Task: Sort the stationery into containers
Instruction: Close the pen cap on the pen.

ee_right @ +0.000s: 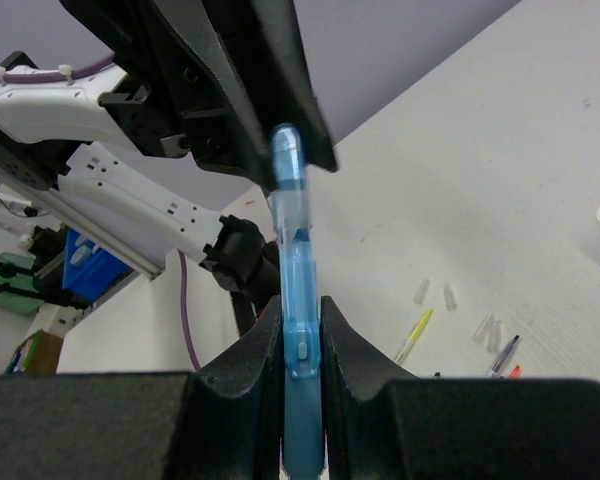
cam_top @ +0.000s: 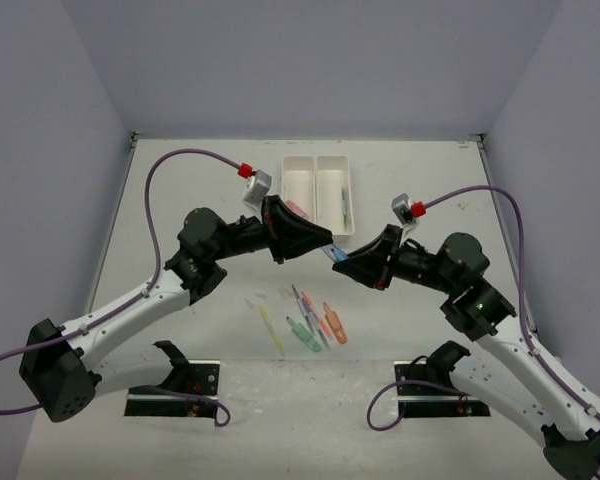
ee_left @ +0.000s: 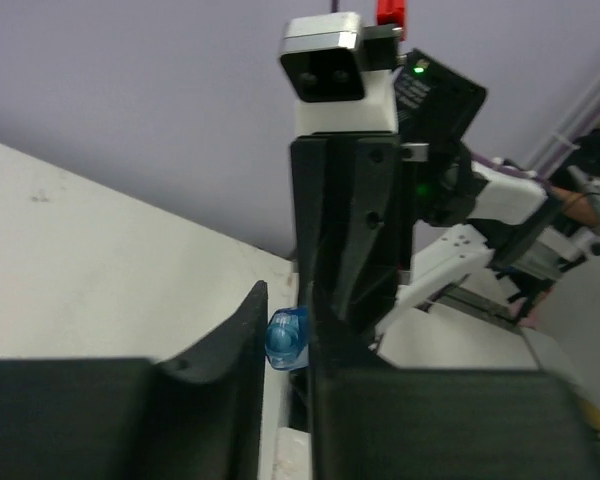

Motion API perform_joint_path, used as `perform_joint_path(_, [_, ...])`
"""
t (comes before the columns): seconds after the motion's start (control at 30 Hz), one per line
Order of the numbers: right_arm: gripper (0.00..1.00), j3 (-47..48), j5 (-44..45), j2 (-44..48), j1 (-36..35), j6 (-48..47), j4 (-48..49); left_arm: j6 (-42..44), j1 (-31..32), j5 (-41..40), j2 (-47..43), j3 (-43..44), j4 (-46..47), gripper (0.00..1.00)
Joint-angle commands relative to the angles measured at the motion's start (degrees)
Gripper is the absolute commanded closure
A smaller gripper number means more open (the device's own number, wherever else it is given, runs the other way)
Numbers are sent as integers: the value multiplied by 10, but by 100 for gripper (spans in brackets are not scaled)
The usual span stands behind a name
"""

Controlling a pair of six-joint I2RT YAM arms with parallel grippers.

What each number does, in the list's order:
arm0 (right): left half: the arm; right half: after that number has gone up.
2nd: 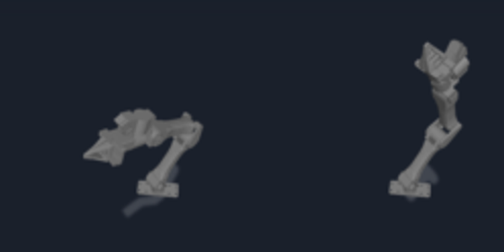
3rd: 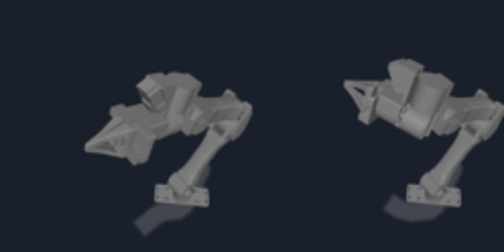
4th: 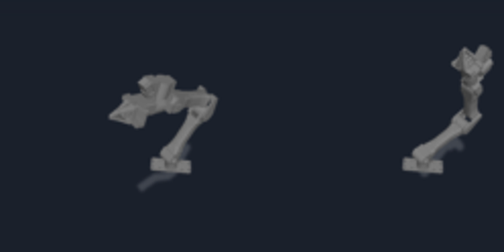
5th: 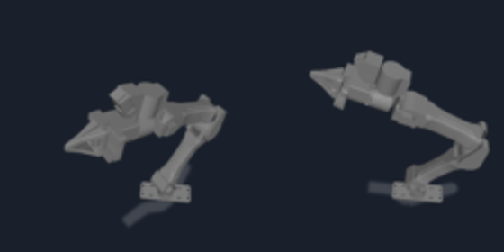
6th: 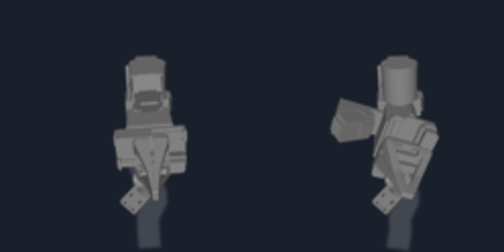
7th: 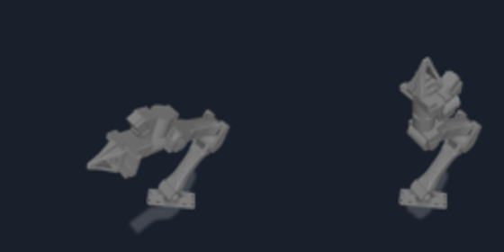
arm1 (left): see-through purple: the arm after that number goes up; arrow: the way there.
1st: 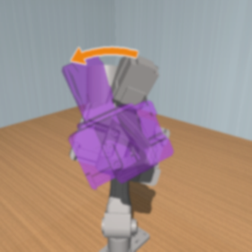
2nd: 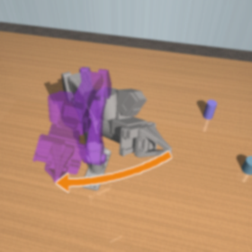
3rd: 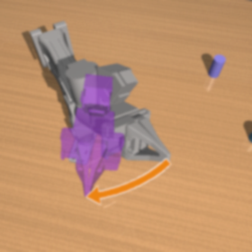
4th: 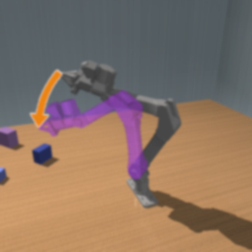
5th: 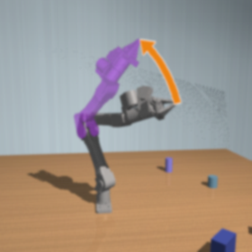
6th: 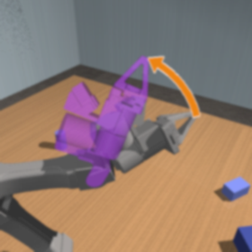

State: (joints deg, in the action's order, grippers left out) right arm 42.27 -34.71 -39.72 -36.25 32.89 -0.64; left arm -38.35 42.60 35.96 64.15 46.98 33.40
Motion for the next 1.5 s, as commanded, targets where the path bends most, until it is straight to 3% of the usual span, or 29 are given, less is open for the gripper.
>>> perform_joint_path(0.0, [100, 37, -14, 5, 0, -9, 15, -45, -2, 60, 22, -3, 110, 100])
perform_joint_path(0.4, [100, 73, -48, -24, -1, -8, 102, -86, 8, 54, 65, -30, 132, 100])
perform_joint_path(0.6, [100, 42, -58, 1, -1, -9, 141, -77, 8, 8, 56, -35, 104, 100])
perform_joint_path(0.87, [100, 35, -35, 11, -1, 11, 186, -97, 12, 22, 86, -39, 135, 100])
perform_joint_path(1.23, [100, 214, -28, -132, -1, -10, 160, -59, 105, 2, 141, -51, 130, 100])
perform_joint_path(1.47, [100, 284, -26, -180, -1, -9, 148, -81, 138, 5, 189, -104, 196, 100])
